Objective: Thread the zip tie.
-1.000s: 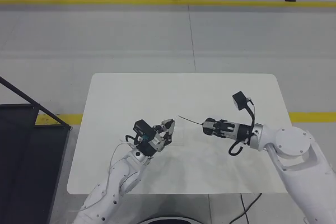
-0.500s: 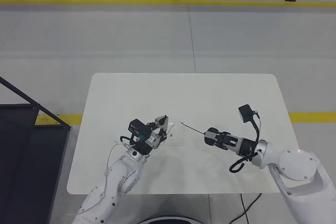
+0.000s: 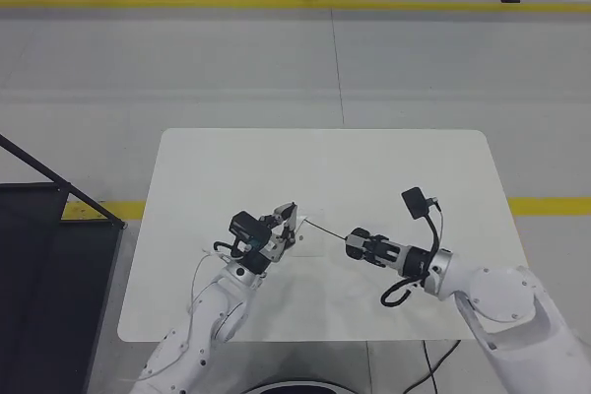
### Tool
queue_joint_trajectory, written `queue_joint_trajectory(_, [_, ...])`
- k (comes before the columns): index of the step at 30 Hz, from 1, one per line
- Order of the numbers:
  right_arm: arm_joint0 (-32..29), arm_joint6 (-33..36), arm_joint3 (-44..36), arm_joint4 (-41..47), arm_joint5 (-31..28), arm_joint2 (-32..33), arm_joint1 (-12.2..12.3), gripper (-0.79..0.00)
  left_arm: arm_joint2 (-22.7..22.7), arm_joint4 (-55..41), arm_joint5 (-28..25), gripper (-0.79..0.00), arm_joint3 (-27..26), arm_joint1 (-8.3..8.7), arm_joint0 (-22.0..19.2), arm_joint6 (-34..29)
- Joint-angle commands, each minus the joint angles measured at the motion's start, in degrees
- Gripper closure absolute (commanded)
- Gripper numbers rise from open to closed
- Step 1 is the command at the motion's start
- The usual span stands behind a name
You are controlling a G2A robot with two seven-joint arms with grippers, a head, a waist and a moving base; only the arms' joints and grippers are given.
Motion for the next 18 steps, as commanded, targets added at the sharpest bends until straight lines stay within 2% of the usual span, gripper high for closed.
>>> queue_joint_trajectory(1, [0.55,-0.46,0.43,0.52,0.99,-0.35,-0.15,0.000,1.05,1.28,1.08,0.000,0.62,-0.22,-0.20,0.22])
queue_joint_trajectory(9, [1.57,-4.92,1.62,3.98,3.50,-0.78,-0.88,0.000,1.62,1.25,1.00,0.000,1.71,-0.50,-0.88,0.82])
queue_joint_trajectory(18, [1.95,-5.67,1.63,4.15,4.13,-1.44,-1.22,0.000,1.62,1.25,1.00,0.000,1.71,-0.50,-0.88,0.82])
